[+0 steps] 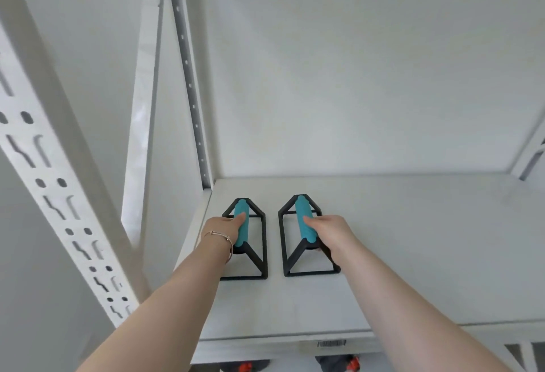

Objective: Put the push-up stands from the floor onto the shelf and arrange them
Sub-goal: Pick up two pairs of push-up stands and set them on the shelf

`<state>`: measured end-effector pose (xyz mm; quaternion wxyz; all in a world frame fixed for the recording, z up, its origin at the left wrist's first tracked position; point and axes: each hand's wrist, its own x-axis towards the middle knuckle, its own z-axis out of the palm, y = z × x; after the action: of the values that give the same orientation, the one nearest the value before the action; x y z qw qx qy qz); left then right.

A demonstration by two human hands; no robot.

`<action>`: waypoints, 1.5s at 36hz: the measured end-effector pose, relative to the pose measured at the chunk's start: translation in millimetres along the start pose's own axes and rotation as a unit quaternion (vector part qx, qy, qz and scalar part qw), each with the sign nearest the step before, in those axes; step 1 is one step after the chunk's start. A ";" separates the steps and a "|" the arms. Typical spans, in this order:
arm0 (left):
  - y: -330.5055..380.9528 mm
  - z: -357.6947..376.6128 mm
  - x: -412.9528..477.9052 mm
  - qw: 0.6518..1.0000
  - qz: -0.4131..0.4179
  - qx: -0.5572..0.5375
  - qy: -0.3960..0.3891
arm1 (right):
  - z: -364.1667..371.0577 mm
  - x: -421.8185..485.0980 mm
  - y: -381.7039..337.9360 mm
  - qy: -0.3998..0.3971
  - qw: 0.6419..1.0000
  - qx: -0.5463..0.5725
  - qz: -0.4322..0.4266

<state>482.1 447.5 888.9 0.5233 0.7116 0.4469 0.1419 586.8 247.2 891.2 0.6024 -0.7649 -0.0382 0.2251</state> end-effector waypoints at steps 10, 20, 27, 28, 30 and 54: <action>-0.2 2.1 -3.8 0.995 0.044 0.092 0.022 | 1.7 -1.7 8.3 0.017 0.999 -0.023 -0.026; -23.0 35.8 -78.7 0.887 0.267 0.357 0.124 | -20.6 -40.1 38.5 0.105 0.942 -0.249 -0.201; -44.7 77.2 -161.6 0.830 0.305 0.451 0.120 | -73.5 -87.1 88.4 0.133 0.854 -0.376 -0.333; -48.3 83.8 -174.2 0.827 0.307 0.456 0.121 | -82.5 -93.4 97.0 0.134 0.843 -0.386 -0.350; -56.9 97.6 -198.9 0.820 0.310 0.465 0.123 | -100.9 -106.4 114.7 0.136 0.824 -0.398 -0.381; -266.4 265.3 -383.1 0.850 0.179 0.491 -0.068 | -264.3 -227.8 400.5 0.060 0.840 -0.482 -0.242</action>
<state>315.1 -2.9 649.2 0.1005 0.9514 0.2863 -0.0532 400.7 -175.6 629.0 0.1938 -0.9371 -0.2896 -0.0205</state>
